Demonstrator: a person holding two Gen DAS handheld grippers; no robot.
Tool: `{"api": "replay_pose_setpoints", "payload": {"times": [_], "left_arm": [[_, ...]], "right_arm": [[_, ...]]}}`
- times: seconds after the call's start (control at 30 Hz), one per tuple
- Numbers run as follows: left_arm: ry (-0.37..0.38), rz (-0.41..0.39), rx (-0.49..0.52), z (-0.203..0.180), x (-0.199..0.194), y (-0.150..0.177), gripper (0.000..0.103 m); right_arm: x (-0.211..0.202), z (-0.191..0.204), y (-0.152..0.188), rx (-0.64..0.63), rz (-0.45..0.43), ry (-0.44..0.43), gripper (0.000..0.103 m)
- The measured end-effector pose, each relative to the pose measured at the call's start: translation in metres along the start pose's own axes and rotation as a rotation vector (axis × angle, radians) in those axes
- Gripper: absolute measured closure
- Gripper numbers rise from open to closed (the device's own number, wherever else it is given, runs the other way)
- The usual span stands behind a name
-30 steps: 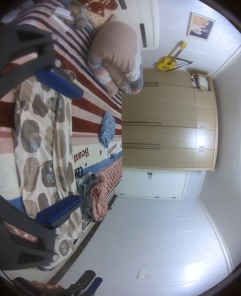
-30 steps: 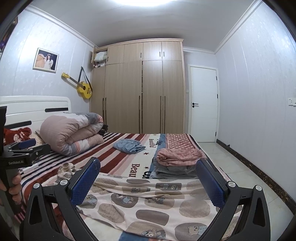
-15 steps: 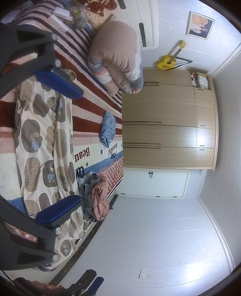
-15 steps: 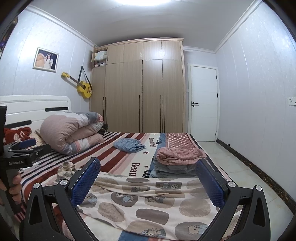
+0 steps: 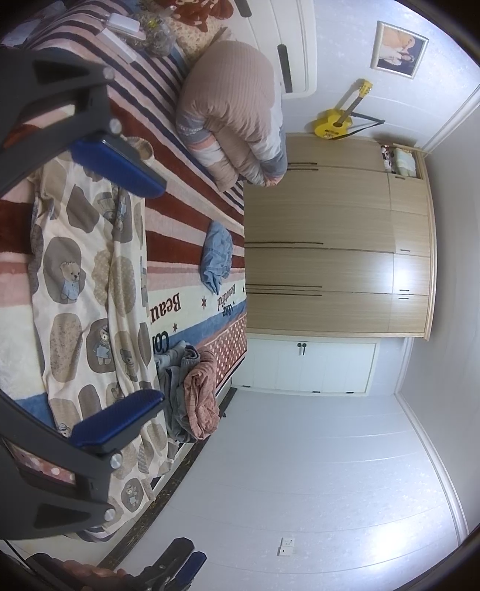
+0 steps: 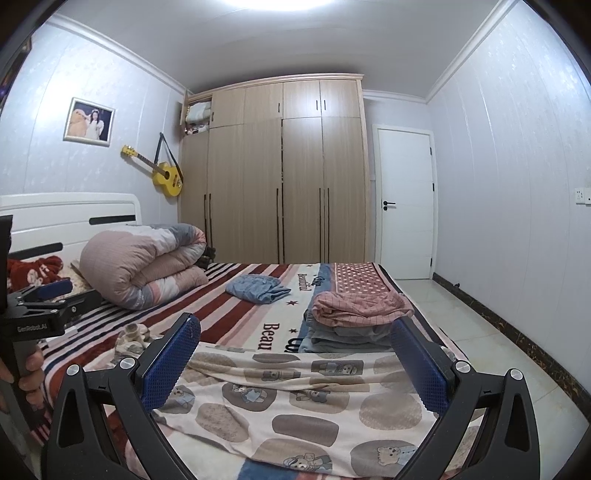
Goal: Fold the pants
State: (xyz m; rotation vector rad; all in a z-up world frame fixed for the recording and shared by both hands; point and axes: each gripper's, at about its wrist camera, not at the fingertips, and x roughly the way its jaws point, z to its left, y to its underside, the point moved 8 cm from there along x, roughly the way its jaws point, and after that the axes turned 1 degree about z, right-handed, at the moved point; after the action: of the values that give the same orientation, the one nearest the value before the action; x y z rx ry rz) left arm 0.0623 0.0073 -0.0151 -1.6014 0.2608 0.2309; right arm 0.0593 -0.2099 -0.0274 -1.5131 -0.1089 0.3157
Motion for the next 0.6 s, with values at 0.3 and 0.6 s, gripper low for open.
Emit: {"api": "replay_pose_setpoints", "payload": {"times": [0.3, 0.6], "left_arm": [[0.03, 0.068, -0.079, 0.018, 0.017, 0.015, 0.001], [-0.059, 0.256, -0.247, 0.1, 0.071, 0.083, 0.001]], "right_arm": [[0.007, -0.009, 0.015, 0.024, 0.036, 0.029, 0.001], [0.047, -0.078, 0.092, 0.113, 0.267, 0.12, 0.001]]}}
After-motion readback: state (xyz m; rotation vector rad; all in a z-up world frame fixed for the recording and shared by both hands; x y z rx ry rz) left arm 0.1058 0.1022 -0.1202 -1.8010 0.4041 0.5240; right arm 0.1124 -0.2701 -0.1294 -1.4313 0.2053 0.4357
